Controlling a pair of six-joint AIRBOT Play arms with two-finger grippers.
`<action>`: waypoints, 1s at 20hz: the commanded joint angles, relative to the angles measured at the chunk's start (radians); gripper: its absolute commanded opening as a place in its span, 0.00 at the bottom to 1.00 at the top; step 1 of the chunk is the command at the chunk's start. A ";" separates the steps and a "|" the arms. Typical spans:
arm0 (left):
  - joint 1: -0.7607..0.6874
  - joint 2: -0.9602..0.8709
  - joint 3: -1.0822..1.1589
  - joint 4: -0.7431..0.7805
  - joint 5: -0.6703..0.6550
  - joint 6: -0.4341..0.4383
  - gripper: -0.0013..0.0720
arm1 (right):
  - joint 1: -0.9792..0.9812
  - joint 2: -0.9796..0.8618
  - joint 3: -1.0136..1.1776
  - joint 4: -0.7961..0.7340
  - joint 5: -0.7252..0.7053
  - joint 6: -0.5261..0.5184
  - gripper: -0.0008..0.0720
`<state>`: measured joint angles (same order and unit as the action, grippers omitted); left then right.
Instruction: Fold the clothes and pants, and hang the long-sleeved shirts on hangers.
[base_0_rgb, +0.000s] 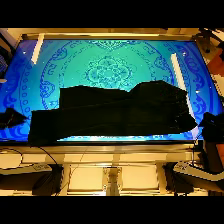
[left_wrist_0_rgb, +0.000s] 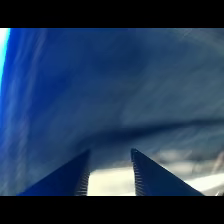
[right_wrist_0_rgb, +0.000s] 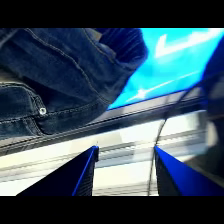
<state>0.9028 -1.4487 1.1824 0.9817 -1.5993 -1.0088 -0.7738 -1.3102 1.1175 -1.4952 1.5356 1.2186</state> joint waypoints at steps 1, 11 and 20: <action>-0.076 0.000 0.048 -0.213 0.105 0.004 0.52 | 0.002 0.001 0.132 -0.001 0.033 0.062 0.59; -0.611 -0.211 0.171 -0.047 0.646 -0.223 0.66 | 0.002 -0.001 0.240 0.381 -0.036 0.027 0.71; -0.659 -0.356 0.271 -0.001 0.716 -0.303 0.66 | 0.002 -0.001 0.240 0.404 -0.045 0.020 0.71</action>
<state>0.2543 -1.7767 1.4349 0.9455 -0.9119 -1.2842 -0.7723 -1.3113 1.3563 -1.1034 1.4937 1.2419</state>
